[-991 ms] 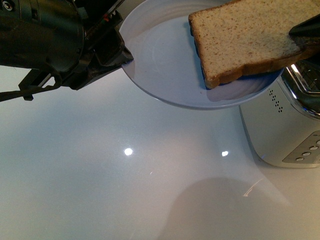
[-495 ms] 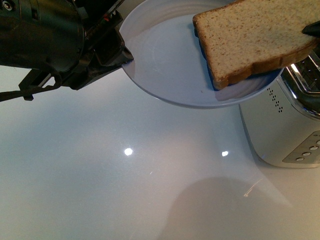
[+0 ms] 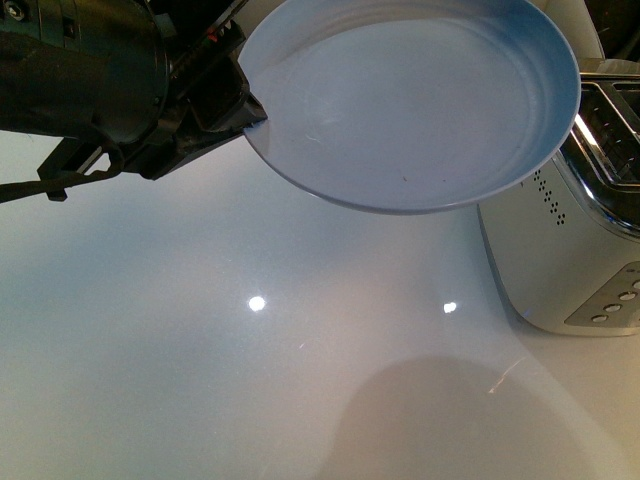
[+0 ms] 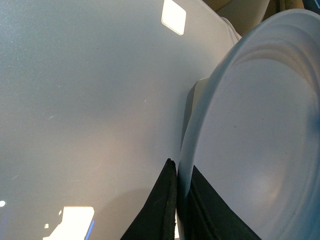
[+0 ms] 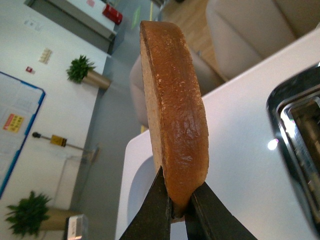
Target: Left arm holds plate, right arm toasts bread
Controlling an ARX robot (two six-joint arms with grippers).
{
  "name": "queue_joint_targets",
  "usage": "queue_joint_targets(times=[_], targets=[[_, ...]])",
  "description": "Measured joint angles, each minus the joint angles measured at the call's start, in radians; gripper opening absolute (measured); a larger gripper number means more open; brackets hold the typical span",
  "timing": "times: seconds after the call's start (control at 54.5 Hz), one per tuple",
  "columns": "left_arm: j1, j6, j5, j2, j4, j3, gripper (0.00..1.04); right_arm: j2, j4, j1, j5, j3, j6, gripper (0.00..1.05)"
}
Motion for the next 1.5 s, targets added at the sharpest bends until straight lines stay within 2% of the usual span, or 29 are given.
queue_joint_targets(times=[0.073, 0.239, 0.495, 0.972, 1.505], targets=[[0.0, 0.0, 0.0, 0.0, 0.0, 0.0, 0.03, -0.006, -0.005, -0.018, 0.036, 0.012, -0.061, 0.03], [0.0, 0.0, 0.0, 0.0, 0.0, 0.0, 0.03, -0.003, -0.005, -0.037, 0.195, 0.01, -0.313, 0.03], [0.0, 0.0, 0.0, 0.0, 0.0, 0.0, 0.03, 0.068, 0.027, 0.019, 0.33, -0.035, -0.485, 0.03], [0.0, 0.0, 0.0, 0.0, 0.0, 0.0, 0.03, 0.226, 0.055, 0.086, 0.424, -0.036, -0.564, 0.03], [0.0, 0.0, 0.0, 0.0, 0.0, 0.0, 0.03, 0.316, 0.081, 0.1, 0.483, -0.036, -0.588, 0.03]])
